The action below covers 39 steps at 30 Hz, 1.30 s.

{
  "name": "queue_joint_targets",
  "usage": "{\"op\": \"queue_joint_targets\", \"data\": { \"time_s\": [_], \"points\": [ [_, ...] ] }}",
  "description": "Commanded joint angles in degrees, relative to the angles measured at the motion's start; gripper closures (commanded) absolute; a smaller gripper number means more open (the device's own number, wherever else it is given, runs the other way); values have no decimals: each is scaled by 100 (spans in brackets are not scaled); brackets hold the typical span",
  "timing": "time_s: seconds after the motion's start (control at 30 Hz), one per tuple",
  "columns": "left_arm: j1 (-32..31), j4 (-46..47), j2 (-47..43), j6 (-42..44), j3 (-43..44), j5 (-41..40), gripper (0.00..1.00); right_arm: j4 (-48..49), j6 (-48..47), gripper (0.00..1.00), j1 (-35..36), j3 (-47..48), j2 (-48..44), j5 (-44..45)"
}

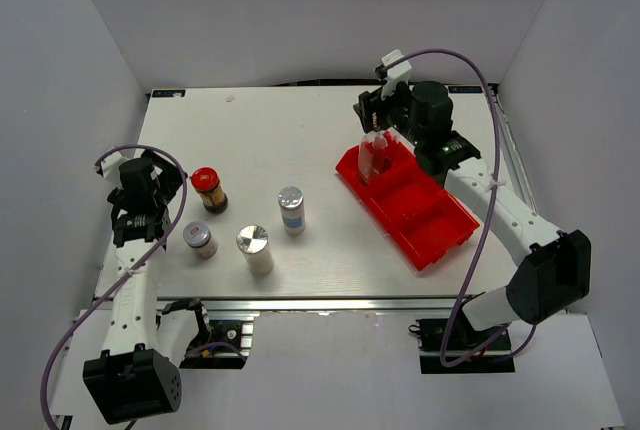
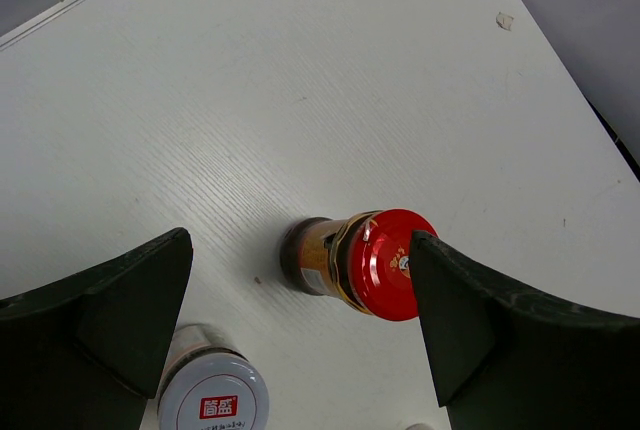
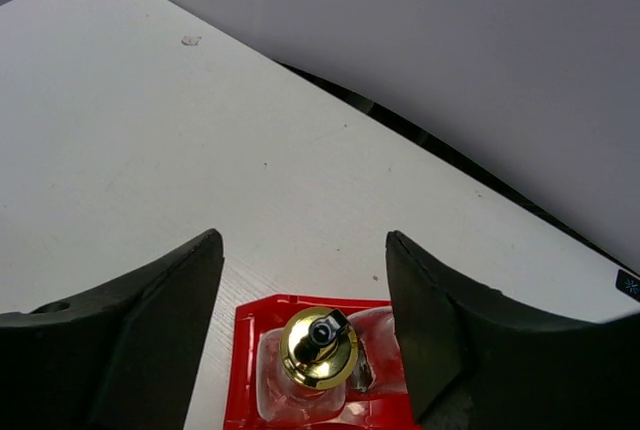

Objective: Organize the condiment bottles

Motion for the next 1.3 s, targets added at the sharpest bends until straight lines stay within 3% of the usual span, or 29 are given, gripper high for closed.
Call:
{"op": "queue_joint_targets", "data": {
  "time_s": [0.0, 0.2, 0.4, 0.6, 0.77, 0.87, 1.27],
  "points": [
    [-31, -39, -42, 17, 126, -69, 2, 44, -61, 27, -30, 501, -270, 99],
    [-22, -4, -42, 8, 117, -17, 2, -298, -157, 11, -30, 870, -506, 109],
    [-22, 111, 19, 69, 117, 300, 2, -1528, -342, 11, 277, 1064, -788, -796],
    [-513, -47, 283, 148, 275, 143, 2, -2267, -405, 11, 1462, 766, -675, -991],
    [-1435, -443, 459, 96, 565, -919, 2, -2093, 0, 11, 2035, 292, -244, -658],
    [-1604, -601, 485, 78, 679, -1009, 2, -1583, 299, 11, 2159, -7, -86, -604],
    [-1868, -961, 38, 34, 583, -1019, 2, -1328, 247, 11, 2589, 62, 1232, -199]
  ]
}}
